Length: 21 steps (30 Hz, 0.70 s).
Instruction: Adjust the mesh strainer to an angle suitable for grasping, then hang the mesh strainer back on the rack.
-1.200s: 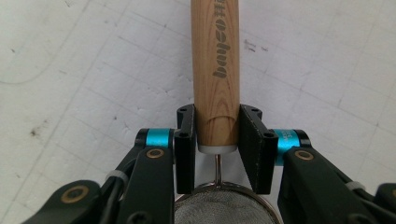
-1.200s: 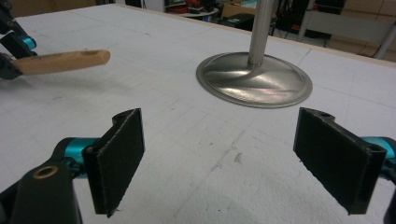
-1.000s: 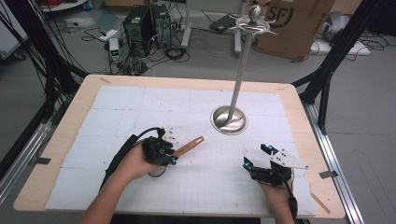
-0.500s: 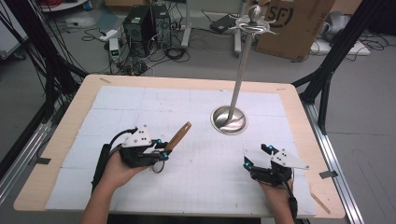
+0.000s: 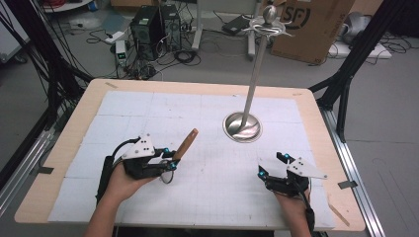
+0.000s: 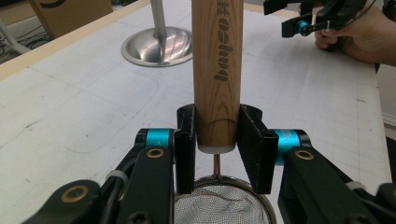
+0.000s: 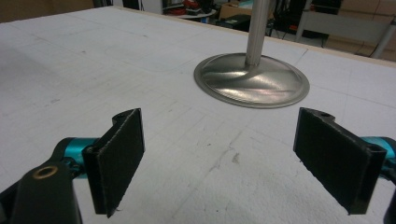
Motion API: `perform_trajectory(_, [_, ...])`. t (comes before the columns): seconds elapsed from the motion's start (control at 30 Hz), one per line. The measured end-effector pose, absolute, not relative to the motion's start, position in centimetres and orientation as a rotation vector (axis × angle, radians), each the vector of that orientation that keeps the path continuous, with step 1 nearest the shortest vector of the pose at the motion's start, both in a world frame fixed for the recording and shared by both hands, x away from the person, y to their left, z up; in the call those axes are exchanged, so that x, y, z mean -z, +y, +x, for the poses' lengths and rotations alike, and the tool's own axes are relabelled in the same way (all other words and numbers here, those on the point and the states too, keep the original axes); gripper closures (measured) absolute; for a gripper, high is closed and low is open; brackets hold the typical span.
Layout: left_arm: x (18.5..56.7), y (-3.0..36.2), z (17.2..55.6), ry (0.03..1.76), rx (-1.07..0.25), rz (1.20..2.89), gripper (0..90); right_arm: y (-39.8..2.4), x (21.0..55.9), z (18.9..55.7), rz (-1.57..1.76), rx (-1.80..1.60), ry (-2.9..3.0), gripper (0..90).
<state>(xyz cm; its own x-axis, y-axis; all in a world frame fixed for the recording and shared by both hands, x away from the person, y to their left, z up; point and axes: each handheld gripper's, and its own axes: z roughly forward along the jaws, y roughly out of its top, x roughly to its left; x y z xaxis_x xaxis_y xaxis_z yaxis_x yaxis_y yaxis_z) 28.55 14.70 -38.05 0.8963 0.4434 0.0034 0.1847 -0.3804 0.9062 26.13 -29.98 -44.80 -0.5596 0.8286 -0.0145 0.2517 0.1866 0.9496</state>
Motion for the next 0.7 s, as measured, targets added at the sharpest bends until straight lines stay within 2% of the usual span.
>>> perform_trajectory(0.7, [38.49,14.32,28.83,0.461,-0.255,1.924,68.7,-30.27,44.71,26.43,1.038,-1.414,1.941,15.3])
